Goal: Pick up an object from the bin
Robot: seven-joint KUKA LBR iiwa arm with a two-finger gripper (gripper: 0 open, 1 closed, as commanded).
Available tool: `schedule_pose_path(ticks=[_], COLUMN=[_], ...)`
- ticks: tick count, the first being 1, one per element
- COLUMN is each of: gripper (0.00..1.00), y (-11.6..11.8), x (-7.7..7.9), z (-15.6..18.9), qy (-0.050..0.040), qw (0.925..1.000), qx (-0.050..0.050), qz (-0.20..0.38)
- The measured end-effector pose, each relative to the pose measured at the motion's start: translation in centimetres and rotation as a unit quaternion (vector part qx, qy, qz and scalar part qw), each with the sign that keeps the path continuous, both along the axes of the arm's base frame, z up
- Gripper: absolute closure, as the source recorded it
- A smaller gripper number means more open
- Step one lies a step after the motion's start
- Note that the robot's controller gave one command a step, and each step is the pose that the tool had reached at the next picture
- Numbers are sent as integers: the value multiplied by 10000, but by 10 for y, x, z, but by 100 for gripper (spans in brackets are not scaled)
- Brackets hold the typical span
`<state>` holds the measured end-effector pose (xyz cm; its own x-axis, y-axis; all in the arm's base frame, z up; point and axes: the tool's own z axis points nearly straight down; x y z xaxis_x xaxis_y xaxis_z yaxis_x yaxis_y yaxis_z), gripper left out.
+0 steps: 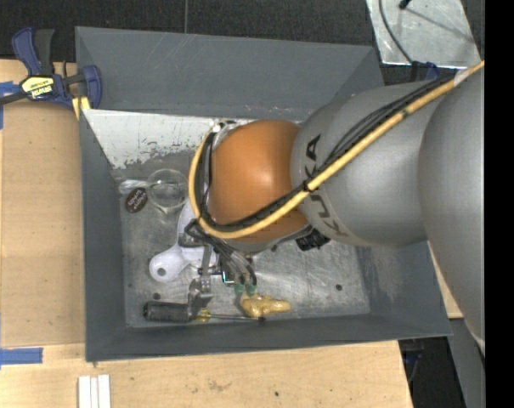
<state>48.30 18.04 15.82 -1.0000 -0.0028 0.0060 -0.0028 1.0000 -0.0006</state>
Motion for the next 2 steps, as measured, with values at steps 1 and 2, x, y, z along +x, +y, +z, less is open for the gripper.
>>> schedule_pose_path(ticks=[1, 2], gripper=[0, 0], y=[-1, 6], x=[2, 11], z=[4, -47], qy=[-38, -75], qw=[10000, 9997], qx=[8, 22], qz=[-13, -215])
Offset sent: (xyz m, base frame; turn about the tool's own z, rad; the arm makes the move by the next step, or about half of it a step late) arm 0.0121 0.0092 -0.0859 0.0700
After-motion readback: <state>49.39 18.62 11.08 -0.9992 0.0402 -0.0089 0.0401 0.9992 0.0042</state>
